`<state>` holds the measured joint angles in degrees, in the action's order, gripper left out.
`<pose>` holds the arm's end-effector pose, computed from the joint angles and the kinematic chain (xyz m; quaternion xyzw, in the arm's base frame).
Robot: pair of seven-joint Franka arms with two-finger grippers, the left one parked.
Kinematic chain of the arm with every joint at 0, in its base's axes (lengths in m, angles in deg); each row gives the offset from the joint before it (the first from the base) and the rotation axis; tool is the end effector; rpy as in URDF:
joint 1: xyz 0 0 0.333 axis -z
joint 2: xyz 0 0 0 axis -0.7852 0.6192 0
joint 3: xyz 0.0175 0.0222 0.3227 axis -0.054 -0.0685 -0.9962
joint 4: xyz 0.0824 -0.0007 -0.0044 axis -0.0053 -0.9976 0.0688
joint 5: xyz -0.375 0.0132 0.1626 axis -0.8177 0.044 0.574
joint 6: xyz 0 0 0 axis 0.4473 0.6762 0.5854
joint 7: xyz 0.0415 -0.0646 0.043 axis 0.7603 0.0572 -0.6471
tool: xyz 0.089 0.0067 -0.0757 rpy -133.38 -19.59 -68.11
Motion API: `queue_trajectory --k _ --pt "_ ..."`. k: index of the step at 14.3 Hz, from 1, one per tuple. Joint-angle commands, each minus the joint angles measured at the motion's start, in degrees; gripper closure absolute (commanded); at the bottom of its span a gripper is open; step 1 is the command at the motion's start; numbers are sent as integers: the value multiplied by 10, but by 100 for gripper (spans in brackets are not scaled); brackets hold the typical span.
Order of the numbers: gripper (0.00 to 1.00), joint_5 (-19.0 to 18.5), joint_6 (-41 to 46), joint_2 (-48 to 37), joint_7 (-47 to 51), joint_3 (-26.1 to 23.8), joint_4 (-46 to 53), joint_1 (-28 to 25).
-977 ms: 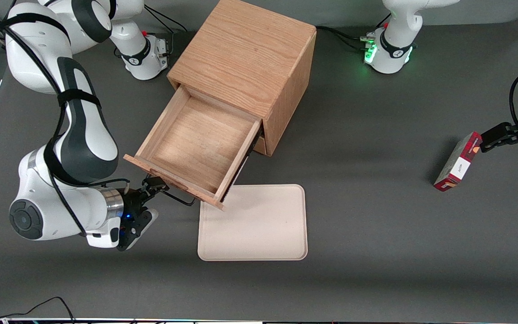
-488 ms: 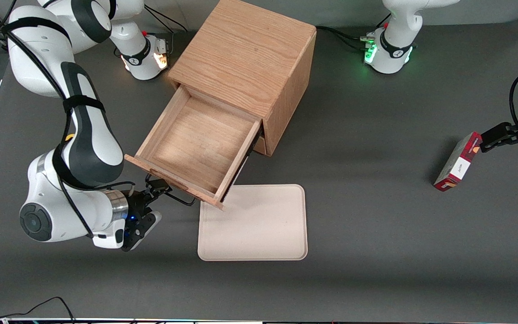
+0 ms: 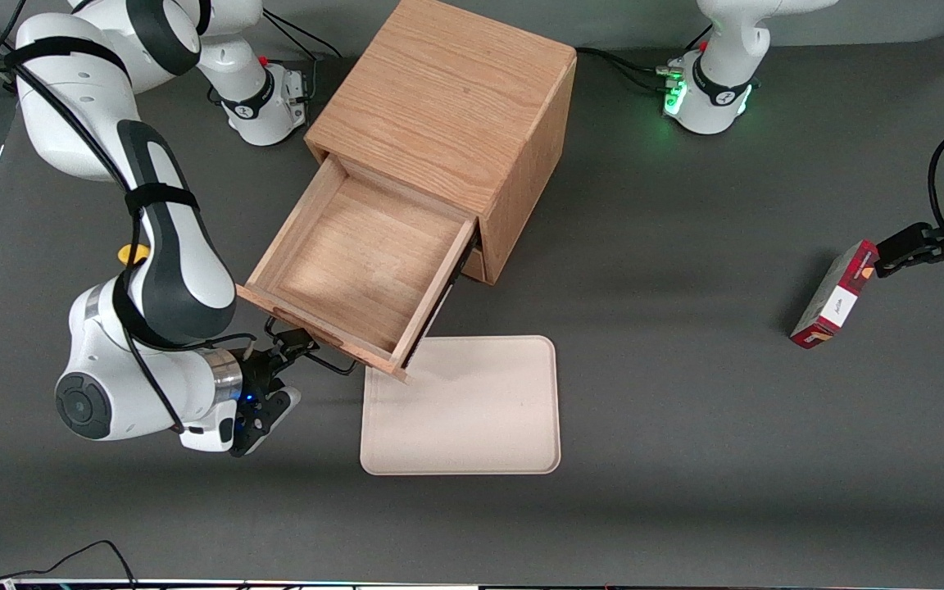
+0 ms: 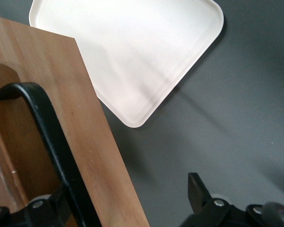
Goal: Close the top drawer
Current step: 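Push the drawer front with the right gripper into the cabinet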
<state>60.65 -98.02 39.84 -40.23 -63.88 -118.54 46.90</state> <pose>0.7254 0.1888 0.3538 -0.9216 -0.3301 0.1087 0.1726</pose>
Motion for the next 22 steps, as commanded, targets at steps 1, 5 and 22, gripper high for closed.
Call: queue_trajectory --k 1,5,22 --pt "0 38 -26 -52 12 -2 -77 7" --pt "0 60 -43 -101 20 -2 -143 6" --pt "0 119 -143 -276 70 -32 -398 4"
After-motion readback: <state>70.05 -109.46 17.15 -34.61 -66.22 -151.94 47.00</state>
